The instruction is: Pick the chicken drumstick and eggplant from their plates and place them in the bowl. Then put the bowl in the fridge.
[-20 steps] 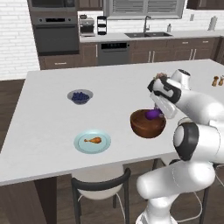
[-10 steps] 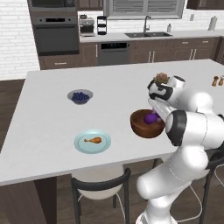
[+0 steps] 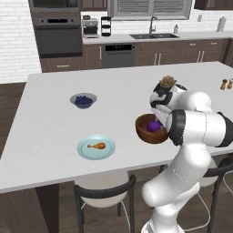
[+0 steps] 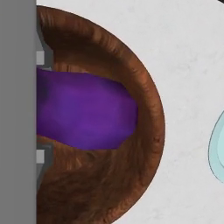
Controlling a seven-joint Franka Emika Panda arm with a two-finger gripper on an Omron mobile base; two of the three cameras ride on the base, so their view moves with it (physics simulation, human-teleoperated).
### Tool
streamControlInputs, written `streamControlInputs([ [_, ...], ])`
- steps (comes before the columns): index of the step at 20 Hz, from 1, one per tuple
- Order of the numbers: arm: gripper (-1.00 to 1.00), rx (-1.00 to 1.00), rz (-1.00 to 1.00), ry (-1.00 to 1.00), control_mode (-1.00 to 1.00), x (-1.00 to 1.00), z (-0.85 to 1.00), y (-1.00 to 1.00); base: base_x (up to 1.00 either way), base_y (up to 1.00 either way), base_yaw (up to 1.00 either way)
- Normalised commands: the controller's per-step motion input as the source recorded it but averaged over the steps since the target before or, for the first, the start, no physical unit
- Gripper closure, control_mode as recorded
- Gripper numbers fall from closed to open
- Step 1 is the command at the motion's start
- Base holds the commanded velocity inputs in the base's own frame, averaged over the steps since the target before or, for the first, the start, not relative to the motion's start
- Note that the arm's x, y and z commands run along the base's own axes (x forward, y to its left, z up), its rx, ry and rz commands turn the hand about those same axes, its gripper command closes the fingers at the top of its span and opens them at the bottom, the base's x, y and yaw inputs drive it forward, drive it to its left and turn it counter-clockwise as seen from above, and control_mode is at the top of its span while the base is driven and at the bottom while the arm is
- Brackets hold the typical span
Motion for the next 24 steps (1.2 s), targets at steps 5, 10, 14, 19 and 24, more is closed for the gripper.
streamControlInputs([
  [5, -1.00, 0.00, 0.00, -0.03, -1.00, -0.10, 0.00, 0.00, 0.00, 0.00, 0.00],
  [10, -1.00, 0.00, -0.04, -0.13, -1.00, -0.68, 0.42, 0.12, 0.00, 0.00, 0.00],
  [14, -1.00, 0.04, -0.04, -0.08, -1.00, -1.00, 0.68, 0.51, 0.00, 0.00, 0.00],
  [19, -1.00, 0.01, 0.00, -0.04, -1.00, -1.00, 0.43, 0.95, 0.00, 0.00, 0.00],
  [24, -1.00, 0.00, 0.00, 0.00, -1.00, -0.62, 0.16, 1.00, 0.00, 0.00, 0.00],
])
